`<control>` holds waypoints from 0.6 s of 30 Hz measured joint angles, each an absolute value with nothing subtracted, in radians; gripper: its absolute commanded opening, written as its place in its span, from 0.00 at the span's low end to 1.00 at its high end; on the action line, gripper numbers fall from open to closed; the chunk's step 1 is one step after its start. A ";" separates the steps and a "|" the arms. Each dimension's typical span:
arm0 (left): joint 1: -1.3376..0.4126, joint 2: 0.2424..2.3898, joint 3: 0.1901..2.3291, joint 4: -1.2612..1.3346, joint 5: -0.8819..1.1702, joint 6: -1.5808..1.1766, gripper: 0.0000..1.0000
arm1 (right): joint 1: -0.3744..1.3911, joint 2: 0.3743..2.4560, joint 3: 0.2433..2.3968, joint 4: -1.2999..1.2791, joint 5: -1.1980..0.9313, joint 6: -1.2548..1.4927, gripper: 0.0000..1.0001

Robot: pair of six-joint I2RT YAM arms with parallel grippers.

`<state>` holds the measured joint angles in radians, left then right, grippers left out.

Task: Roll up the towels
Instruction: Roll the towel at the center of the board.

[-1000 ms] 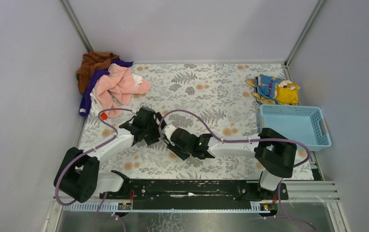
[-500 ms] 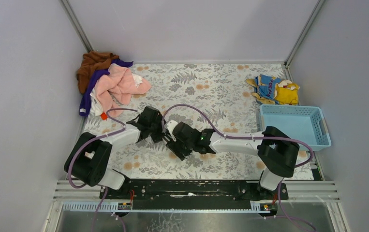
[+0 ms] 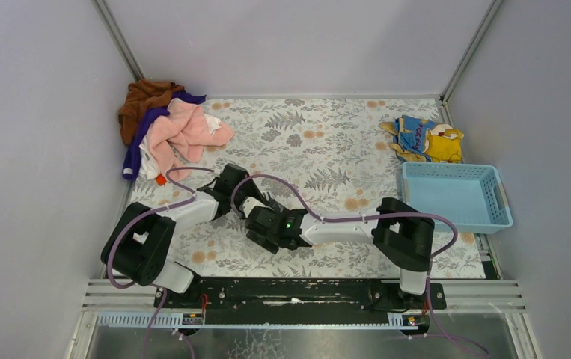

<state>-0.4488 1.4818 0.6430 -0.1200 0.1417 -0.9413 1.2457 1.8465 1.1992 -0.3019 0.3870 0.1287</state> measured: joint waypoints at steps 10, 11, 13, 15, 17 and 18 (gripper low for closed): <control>-0.449 1.486 0.643 -0.116 0.146 -0.942 0.49 | 1.254 1.914 1.205 -0.245 0.484 0.122 0.78; -0.449 1.486 0.644 -0.117 0.147 -0.942 0.49 | 1.253 1.916 1.205 -0.242 0.483 0.121 0.73; -0.448 1.487 0.645 -0.117 0.147 -0.942 0.49 | 1.249 1.923 1.205 -0.234 0.480 0.120 0.62; -0.448 1.488 0.646 -0.116 0.147 -0.941 0.50 | 1.246 1.929 1.204 -0.229 0.477 0.118 0.51; -0.448 1.489 0.649 -0.118 0.147 -0.939 0.52 | 1.245 1.930 1.201 -0.227 0.476 0.117 0.39; -0.448 1.491 0.651 -0.121 0.147 -0.936 0.53 | 1.243 1.930 1.198 -0.223 0.474 0.117 0.32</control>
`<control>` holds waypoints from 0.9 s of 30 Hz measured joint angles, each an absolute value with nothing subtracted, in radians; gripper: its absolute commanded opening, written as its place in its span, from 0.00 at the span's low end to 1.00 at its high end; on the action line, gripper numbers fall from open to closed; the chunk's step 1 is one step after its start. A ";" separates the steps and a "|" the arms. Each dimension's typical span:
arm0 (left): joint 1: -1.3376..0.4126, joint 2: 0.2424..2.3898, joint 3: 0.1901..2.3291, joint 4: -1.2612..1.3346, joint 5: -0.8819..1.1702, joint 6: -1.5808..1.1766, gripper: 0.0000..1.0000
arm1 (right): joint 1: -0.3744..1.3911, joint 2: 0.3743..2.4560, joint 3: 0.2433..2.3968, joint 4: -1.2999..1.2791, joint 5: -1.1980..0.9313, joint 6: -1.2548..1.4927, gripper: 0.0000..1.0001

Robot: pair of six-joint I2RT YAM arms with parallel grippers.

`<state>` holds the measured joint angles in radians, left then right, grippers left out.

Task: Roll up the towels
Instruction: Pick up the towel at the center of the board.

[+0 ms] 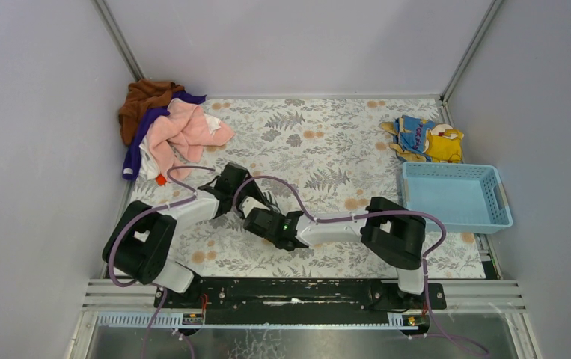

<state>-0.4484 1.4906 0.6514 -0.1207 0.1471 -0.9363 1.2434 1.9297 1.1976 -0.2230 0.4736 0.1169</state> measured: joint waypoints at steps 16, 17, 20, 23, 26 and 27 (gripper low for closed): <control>-0.371 1.370 0.975 -0.489 0.114 -0.776 0.75 | 1.171 1.616 1.071 -0.382 0.457 0.141 0.01; -0.344 1.333 1.013 -0.516 0.099 -0.751 0.77 | 1.158 1.578 1.071 -0.419 0.476 0.143 0.00; -0.284 1.224 1.087 -0.573 0.049 -0.685 0.81 | 1.108 1.466 1.071 -0.513 0.545 0.155 0.00; -0.259 1.123 1.098 -0.617 -0.005 -0.622 0.84 | 1.032 1.361 1.074 -0.606 0.616 0.163 0.00; -0.255 1.051 1.074 -0.651 -0.055 -0.565 0.88 | 0.933 1.277 1.079 -0.692 0.677 0.166 0.00; -0.254 1.034 1.058 -0.654 -0.072 -0.547 0.89 | 0.903 1.258 1.079 -0.715 0.699 0.166 0.00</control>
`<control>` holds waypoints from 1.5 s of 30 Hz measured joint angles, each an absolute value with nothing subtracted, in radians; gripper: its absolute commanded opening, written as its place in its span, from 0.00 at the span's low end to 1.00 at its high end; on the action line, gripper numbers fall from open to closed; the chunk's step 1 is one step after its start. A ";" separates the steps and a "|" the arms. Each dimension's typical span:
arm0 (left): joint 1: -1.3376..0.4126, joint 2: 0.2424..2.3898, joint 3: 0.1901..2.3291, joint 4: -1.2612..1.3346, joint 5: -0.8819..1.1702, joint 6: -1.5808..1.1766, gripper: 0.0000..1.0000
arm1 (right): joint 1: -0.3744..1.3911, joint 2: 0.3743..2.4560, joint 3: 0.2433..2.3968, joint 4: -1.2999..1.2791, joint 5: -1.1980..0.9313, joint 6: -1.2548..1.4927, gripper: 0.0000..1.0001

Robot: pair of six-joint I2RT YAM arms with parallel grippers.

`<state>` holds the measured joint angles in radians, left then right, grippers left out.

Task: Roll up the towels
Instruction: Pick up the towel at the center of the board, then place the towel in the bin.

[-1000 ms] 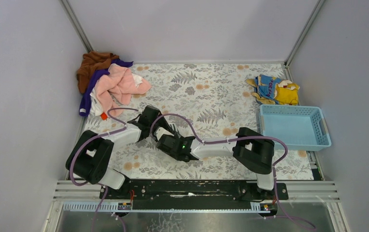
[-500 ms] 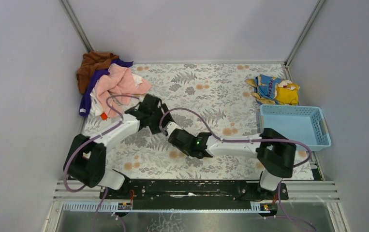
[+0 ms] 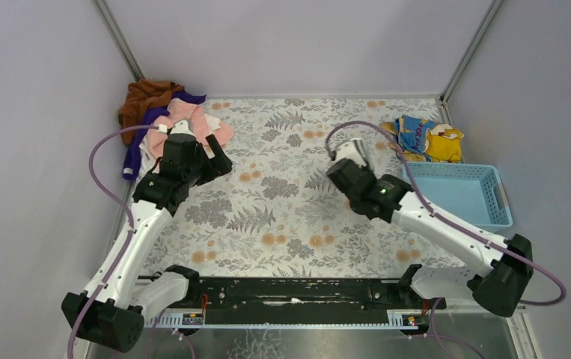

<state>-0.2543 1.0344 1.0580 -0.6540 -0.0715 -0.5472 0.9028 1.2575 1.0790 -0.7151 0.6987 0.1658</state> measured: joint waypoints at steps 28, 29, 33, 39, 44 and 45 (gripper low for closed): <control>-0.282 0.952 0.931 -0.670 -0.219 -0.436 0.96 | 0.035 1.203 0.682 -0.272 0.602 -0.273 0.00; -0.282 0.952 0.931 -0.670 -0.222 -0.436 0.96 | 0.032 1.207 0.673 -0.270 0.580 -0.270 0.00; -0.282 0.952 0.929 -0.670 -0.232 -0.436 0.97 | 0.025 1.224 0.649 -0.268 0.470 -0.261 0.00; -0.282 0.952 0.929 -0.670 -0.244 -0.436 0.97 | 0.011 1.282 0.648 -0.259 0.282 -0.257 0.00; -0.282 0.952 0.929 -0.670 -0.252 -0.436 0.97 | 0.000 1.344 0.661 -0.236 0.202 -0.250 0.00; -0.282 0.952 0.929 -0.670 -0.253 -0.436 0.97 | -0.001 1.357 0.669 -0.234 0.190 -0.249 0.00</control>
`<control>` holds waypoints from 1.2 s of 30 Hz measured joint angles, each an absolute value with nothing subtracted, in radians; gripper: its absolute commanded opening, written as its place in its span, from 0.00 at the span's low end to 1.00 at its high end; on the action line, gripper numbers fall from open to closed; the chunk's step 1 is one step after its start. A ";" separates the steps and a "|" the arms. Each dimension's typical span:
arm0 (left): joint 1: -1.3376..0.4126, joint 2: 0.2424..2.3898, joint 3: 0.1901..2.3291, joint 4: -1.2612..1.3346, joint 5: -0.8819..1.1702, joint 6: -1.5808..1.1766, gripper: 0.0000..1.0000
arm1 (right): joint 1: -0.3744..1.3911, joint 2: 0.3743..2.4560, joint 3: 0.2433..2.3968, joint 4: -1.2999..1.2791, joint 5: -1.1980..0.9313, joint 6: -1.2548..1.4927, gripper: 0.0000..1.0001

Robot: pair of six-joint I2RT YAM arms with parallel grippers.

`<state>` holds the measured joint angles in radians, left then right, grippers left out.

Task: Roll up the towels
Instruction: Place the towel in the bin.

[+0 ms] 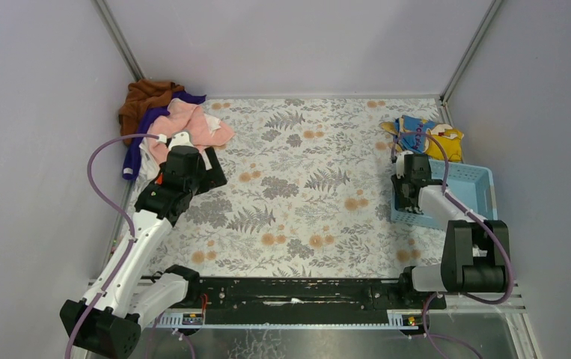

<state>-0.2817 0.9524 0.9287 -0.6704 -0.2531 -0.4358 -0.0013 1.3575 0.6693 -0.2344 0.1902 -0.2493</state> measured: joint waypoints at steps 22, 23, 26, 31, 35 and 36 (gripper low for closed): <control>-0.272 0.954 0.919 -0.671 -0.257 -0.436 0.97 | -0.007 1.409 0.835 -0.443 0.111 -0.129 0.65; -0.270 0.955 0.919 -0.671 -0.254 -0.436 0.97 | -0.007 1.411 0.846 -0.455 0.111 -0.122 0.65; -0.267 0.959 0.918 -0.671 -0.250 -0.436 0.97 | -0.007 1.427 0.890 -0.497 0.109 -0.101 0.67; -0.260 0.964 0.918 -0.671 -0.243 -0.436 0.97 | -0.007 1.440 0.942 -0.546 0.078 -0.067 0.73; -0.254 0.969 0.917 -0.671 -0.239 -0.436 0.97 | -0.008 1.440 0.951 -0.565 0.065 -0.047 0.75; -0.253 0.970 0.917 -0.671 -0.236 -0.436 0.97 | -0.009 1.441 0.951 -0.566 0.064 -0.044 0.75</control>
